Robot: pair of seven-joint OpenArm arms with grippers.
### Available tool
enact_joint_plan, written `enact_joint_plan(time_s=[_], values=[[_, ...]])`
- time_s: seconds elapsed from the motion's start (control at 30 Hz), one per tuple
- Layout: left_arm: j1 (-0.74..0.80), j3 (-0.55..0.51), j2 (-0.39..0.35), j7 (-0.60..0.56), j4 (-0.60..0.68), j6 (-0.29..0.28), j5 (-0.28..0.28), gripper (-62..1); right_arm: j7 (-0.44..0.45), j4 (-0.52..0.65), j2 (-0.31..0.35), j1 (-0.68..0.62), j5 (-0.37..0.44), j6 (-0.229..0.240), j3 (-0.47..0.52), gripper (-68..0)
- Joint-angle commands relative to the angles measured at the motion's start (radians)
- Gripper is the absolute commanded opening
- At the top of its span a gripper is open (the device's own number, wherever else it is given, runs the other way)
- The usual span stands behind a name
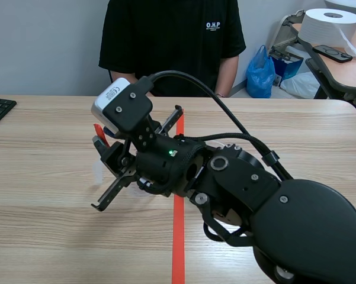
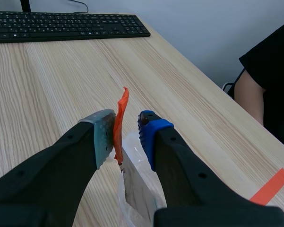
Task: Do the redox reaction experiment.
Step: 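Lift the metal plate out of the left beaker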
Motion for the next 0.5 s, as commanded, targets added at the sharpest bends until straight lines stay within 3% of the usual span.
enact_joint_plan(time_s=[0.0,0.23,0.47], values=[[0.005,-0.003,0.004,-0.016,0.016,-0.003,-0.003,-57.0,0.012,0.016,0.003,0.023,0.005,-0.004,0.026,-56.3],[0.002,-0.003,0.005,-0.016,0.016,-0.008,-0.003,-57.0,0.020,0.020,0.015,0.023,0.005,0.008,0.077,-66.0],[0.002,-0.003,0.005,-0.016,0.016,-0.021,-0.003,-57.0,0.021,0.058,0.042,0.023,0.005,0.062,0.111,-66.0]])
